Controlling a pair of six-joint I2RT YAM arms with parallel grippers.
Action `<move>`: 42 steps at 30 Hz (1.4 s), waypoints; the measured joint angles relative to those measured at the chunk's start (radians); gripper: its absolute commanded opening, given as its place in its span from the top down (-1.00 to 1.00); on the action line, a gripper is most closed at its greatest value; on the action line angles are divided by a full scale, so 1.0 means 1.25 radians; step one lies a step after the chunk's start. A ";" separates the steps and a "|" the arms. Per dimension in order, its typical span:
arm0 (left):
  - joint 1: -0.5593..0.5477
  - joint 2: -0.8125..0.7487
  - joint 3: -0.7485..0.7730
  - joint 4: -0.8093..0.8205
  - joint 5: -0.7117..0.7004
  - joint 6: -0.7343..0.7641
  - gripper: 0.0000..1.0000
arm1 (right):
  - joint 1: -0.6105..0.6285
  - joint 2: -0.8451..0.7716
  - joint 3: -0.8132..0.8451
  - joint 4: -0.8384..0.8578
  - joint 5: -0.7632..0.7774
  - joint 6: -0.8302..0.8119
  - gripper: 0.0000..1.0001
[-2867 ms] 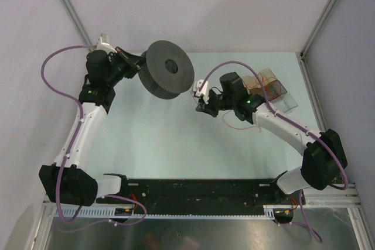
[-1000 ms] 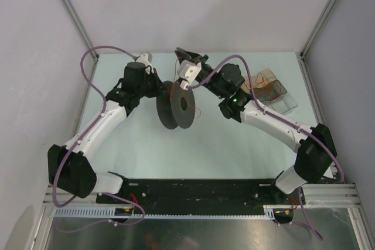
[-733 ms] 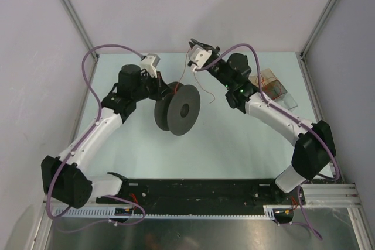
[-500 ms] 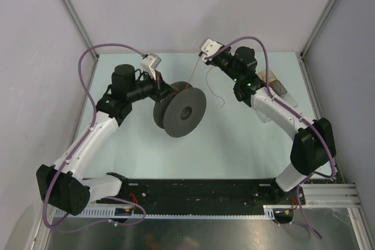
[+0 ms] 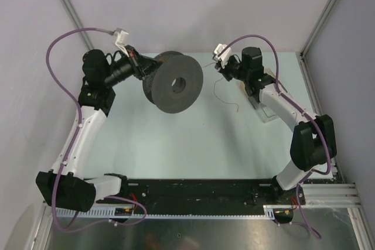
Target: Wrap the cables
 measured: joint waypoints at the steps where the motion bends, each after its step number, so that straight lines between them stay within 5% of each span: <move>1: 0.009 0.003 0.005 0.007 0.005 -0.018 1.00 | -0.003 0.001 -0.005 -0.021 -0.010 0.010 0.82; 7: 0.043 0.026 0.053 0.057 0.008 -0.112 1.00 | -0.013 0.010 -0.054 -0.123 -0.072 0.062 0.84; 10: 0.044 0.027 0.063 0.069 0.008 -0.139 1.00 | -0.011 0.010 -0.078 -0.164 -0.106 0.086 0.69; 16: 0.048 0.029 0.081 0.096 -0.001 -0.194 1.00 | -0.005 0.010 -0.089 -0.215 -0.156 0.120 -0.18; 22: 0.049 0.029 0.088 0.108 -0.021 -0.235 1.00 | -0.012 0.010 -0.091 -0.236 -0.187 0.139 -0.59; 33: 0.049 0.029 0.113 0.109 -0.052 -0.272 1.00 | -0.053 -0.050 -0.141 -0.214 -0.184 0.164 -0.97; 42: 0.053 0.029 0.133 0.114 -0.047 -0.297 1.00 | -0.059 -0.057 -0.157 -0.253 -0.296 0.096 -0.93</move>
